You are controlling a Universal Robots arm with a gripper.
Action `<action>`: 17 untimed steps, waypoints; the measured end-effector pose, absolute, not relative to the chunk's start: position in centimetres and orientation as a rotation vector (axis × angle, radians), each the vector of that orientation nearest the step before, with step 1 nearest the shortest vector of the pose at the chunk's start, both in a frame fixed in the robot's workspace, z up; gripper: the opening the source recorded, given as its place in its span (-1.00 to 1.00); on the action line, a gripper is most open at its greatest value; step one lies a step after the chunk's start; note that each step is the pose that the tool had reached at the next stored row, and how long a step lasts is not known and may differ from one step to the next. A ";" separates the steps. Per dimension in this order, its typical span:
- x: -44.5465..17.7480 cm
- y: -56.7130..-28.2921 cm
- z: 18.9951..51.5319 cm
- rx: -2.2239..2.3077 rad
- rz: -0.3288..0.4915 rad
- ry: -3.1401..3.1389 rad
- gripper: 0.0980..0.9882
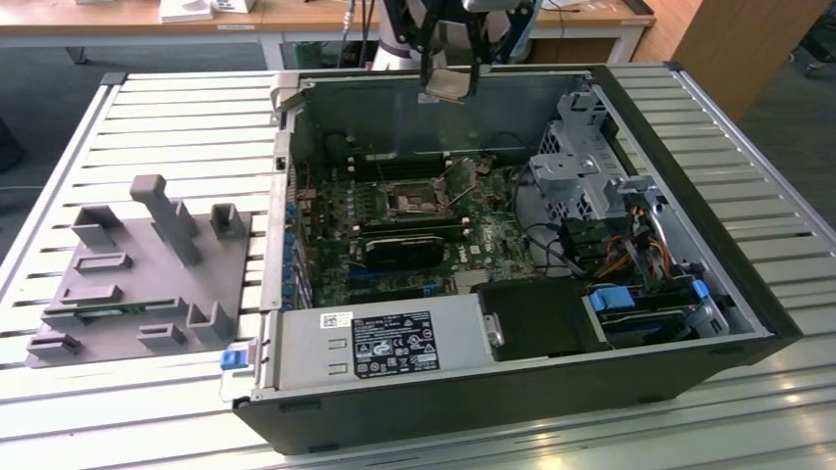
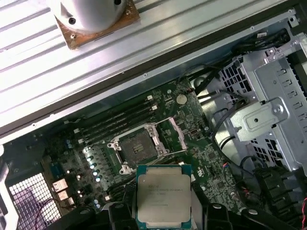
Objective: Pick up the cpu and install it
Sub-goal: 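Place the cpu into insertion slot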
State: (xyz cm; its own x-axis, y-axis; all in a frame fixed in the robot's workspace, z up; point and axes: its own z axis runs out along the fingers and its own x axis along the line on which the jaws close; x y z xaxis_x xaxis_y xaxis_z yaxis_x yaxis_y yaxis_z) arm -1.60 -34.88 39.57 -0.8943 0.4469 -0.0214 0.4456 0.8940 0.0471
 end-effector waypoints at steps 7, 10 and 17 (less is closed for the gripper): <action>-1.6 -34.8 39.5 0.852 0.061 2.988 0.00; -1.6 -34.8 39.4 0.915 0.060 2.969 0.00; -1.6 -34.8 39.3 1.090 0.057 2.907 0.00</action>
State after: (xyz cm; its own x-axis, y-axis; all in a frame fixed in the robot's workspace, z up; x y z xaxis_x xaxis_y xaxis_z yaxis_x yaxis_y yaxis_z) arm -1.60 -34.81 39.28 -0.7530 0.6576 -0.0214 0.6563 0.7530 0.0470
